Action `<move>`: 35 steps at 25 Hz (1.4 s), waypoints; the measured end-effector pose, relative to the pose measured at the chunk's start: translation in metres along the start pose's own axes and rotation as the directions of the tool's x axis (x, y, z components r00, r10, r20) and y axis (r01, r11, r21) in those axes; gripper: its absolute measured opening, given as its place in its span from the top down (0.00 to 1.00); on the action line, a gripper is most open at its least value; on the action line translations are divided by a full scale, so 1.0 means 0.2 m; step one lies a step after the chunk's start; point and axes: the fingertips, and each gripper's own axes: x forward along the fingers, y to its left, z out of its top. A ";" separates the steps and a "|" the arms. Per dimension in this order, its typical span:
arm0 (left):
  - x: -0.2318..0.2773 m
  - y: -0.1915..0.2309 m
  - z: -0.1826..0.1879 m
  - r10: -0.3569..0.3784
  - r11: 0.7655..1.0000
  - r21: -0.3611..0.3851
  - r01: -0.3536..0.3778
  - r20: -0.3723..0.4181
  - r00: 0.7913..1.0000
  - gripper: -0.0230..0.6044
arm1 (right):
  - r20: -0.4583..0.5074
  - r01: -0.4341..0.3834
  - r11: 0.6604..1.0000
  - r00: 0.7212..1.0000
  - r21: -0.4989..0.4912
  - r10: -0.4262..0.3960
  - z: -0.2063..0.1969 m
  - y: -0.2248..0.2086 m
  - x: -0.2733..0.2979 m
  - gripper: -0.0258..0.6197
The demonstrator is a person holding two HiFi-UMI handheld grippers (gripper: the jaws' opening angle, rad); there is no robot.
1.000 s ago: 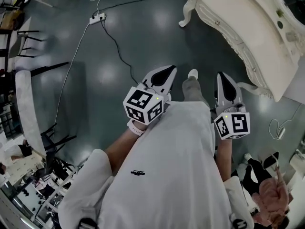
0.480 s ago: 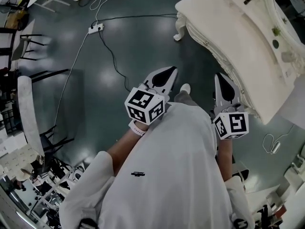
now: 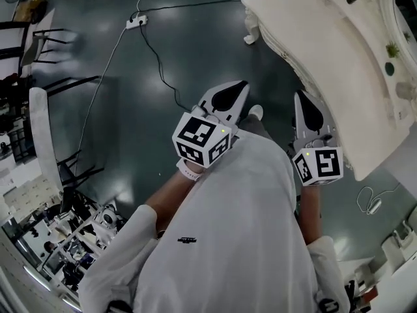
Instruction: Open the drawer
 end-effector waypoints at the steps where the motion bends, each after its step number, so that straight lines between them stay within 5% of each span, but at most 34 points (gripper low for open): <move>1: 0.02 0.01 -0.01 0.004 1.000 0.003 -0.003 -0.008 1.000 0.95 | -0.006 -0.002 1.000 1.000 0.001 0.002 -0.01 -0.01 0.01 0.94; 28: 0.54 0.07 -0.25 -0.082 0.990 0.101 0.098 -0.155 0.985 0.94 | -0.101 0.011 0.999 0.995 0.044 -0.007 -0.18 -0.29 0.17 0.94; 35: 0.71 0.12 -0.36 -0.113 0.984 0.112 0.139 -0.211 0.971 0.81 | -0.144 0.032 0.998 0.989 0.047 -0.025 -0.28 -0.37 0.24 0.94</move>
